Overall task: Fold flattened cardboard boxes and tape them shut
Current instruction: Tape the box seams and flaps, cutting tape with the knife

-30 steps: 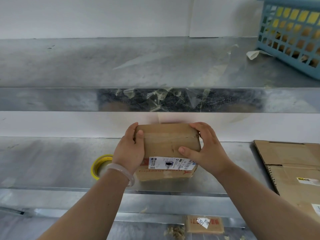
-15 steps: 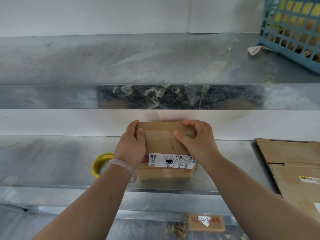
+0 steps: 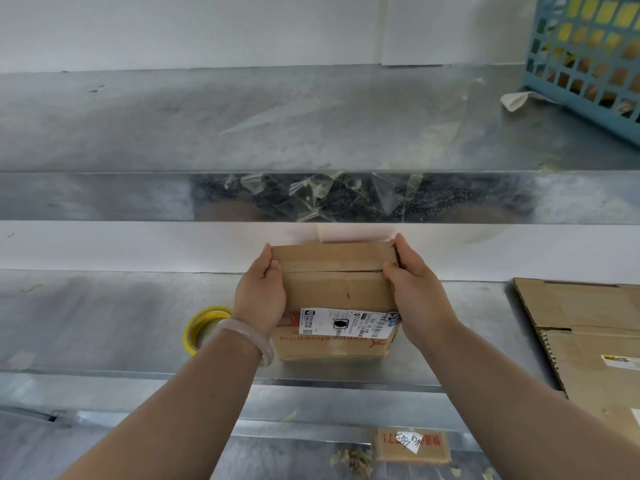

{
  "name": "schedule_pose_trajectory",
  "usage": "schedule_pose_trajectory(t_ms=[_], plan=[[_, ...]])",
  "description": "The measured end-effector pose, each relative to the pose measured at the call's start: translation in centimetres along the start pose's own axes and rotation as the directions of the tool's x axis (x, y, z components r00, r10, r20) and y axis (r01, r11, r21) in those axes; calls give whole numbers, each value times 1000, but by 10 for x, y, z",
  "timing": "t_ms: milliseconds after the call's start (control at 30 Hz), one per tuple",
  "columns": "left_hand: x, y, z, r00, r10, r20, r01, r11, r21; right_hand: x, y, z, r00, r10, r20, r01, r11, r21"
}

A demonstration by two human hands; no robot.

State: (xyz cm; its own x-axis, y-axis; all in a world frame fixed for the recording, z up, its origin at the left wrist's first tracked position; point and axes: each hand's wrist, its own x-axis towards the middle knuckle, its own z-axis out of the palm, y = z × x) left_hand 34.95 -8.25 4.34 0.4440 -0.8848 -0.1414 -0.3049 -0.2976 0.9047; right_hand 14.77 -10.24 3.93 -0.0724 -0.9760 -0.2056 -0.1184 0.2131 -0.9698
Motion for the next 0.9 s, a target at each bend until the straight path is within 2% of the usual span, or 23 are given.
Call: schedule_pose_trajectory(t_ms=[100,200,300,367,467,533,633,733,800,900], plan=[[-1,2,-1,995,-99,-3,98,988,-121,1,4,-2,993,107,-39,-104,992,78],[-1,0,0,998,-60,36,61,998,-32,2,1,-2,982,180,53,-182,983,24],[0,0,0,997,12,74,-17,998,56,3,-3,2,979,159,129,-154,987,-48],[2,1,1,998,26,61,-31,996,89,5,-5,2,984,152,96,-147,987,-59],[-1,3,1,999,30,24,-31,998,49,4,-6,2,985,155,75,-150,986,-67],[-1,3,0,1000,-17,17,17,999,-42,2,-7,1,978,190,81,-190,982,-8],[-1,6,-7,982,-140,127,163,968,-190,0,-8,-4,961,254,107,-264,960,92],[-2,6,-11,961,-187,204,227,954,-194,-3,-12,-5,957,264,121,-279,952,125],[-2,5,-9,972,-150,182,173,977,-122,-4,-15,-3,954,274,119,-284,955,82],[-4,7,-5,984,-36,173,36,999,6,-7,-22,-1,949,281,144,-274,959,-71]])
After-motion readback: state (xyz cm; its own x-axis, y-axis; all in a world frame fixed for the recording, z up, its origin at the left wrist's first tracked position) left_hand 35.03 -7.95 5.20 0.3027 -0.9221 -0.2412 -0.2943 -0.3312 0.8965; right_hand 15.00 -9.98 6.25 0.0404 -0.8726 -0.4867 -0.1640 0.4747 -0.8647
